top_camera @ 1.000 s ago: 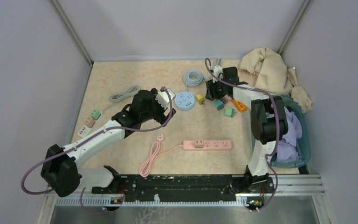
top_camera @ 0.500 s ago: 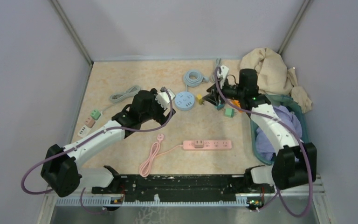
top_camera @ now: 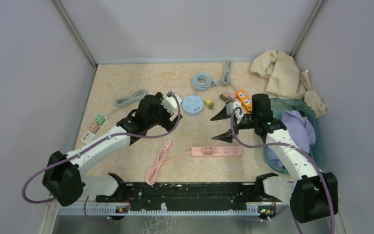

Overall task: Pull the plug off the socket
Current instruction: Remove the plug from the socket.

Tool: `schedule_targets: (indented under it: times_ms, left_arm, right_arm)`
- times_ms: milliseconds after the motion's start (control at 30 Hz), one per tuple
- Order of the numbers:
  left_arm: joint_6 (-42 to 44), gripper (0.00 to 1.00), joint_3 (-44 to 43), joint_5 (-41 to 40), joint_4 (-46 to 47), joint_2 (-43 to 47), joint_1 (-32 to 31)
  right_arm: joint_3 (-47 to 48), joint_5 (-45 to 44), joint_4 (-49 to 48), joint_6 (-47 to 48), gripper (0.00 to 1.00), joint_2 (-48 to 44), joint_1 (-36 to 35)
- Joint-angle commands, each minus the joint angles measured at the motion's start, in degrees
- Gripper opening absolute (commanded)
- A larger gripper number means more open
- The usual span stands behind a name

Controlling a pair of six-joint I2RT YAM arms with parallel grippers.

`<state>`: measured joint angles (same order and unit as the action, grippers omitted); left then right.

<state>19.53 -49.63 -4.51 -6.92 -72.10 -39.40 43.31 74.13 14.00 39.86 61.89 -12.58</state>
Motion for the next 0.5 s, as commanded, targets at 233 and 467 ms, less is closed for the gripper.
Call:
schedule_targets:
  times_ms: [233, 467]
  left_arm:
    - [2.57, 1.00, 1.06, -2.09, 0.24, 4.00, -0.11]
    - [3.38, 1.00, 1.45, -3.30, 0.50, 4.16, -0.04]
  right_arm:
    - [-4.70, -3.77, 2.73, 12.20, 0.77, -0.35, -3.59]
    - [-4.97, -11.42, 5.44, 17.40, 0.78, 0.85, -9.70]
